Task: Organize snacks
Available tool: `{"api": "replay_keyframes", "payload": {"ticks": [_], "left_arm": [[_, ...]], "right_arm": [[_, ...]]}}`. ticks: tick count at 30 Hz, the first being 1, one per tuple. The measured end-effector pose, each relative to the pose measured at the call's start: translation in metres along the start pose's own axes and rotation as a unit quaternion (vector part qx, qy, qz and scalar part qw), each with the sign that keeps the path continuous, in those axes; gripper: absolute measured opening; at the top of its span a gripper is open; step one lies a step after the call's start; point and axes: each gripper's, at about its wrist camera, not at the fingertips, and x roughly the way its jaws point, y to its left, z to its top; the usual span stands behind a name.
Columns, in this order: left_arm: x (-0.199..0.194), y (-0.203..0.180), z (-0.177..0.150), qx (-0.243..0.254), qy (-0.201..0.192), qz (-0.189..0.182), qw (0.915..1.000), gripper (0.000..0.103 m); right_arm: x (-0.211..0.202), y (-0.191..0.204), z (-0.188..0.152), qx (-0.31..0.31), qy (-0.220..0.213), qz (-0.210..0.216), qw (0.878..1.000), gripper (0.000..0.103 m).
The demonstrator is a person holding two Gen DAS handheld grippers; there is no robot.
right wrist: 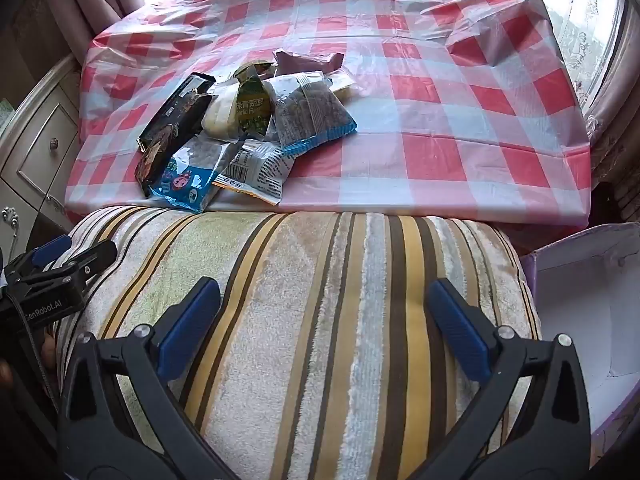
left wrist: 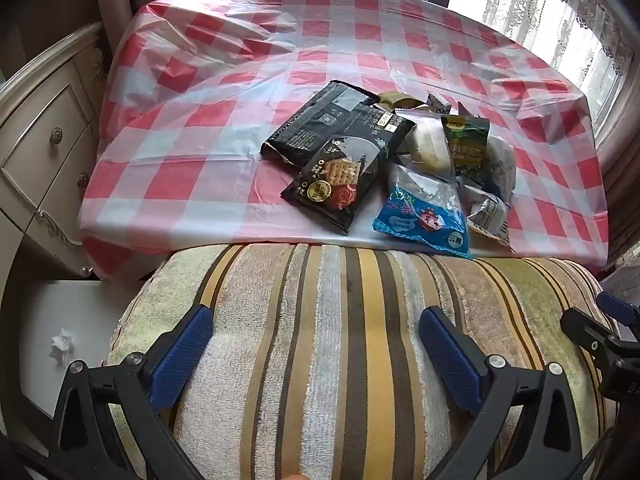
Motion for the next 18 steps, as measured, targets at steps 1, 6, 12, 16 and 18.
{"api": "replay_keyframes", "payload": {"ticks": [1, 6, 12, 16, 18], "left_arm": [[0.0000, 0.0005, 0.0000, 0.000, 0.000, 0.000, 1.0000, 0.103], [-0.0011, 0.0005, -0.0009, 0.003, -0.003, 0.006, 1.0000, 0.103], [-0.0002, -0.0001, -0.0007, 0.003, -0.001, 0.007, 1.0000, 0.103], [0.0011, -0.0002, -0.0001, 0.003, 0.000, 0.007, 1.0000, 0.103], [0.0012, -0.0003, -0.0002, 0.003, 0.000, 0.007, 1.0000, 0.103]], "right_arm": [[0.0001, -0.0002, 0.0001, 0.000, 0.000, 0.001, 1.000, 0.103], [0.0005, 0.0011, 0.0015, -0.002, 0.001, -0.004, 1.000, 0.103], [0.0002, 0.0005, 0.0004, -0.002, -0.001, -0.003, 1.000, 0.103], [0.0002, 0.0003, 0.0003, -0.001, -0.001, -0.003, 1.000, 0.103], [0.0001, 0.0002, 0.0000, -0.002, -0.002, -0.003, 1.000, 0.103]]}}
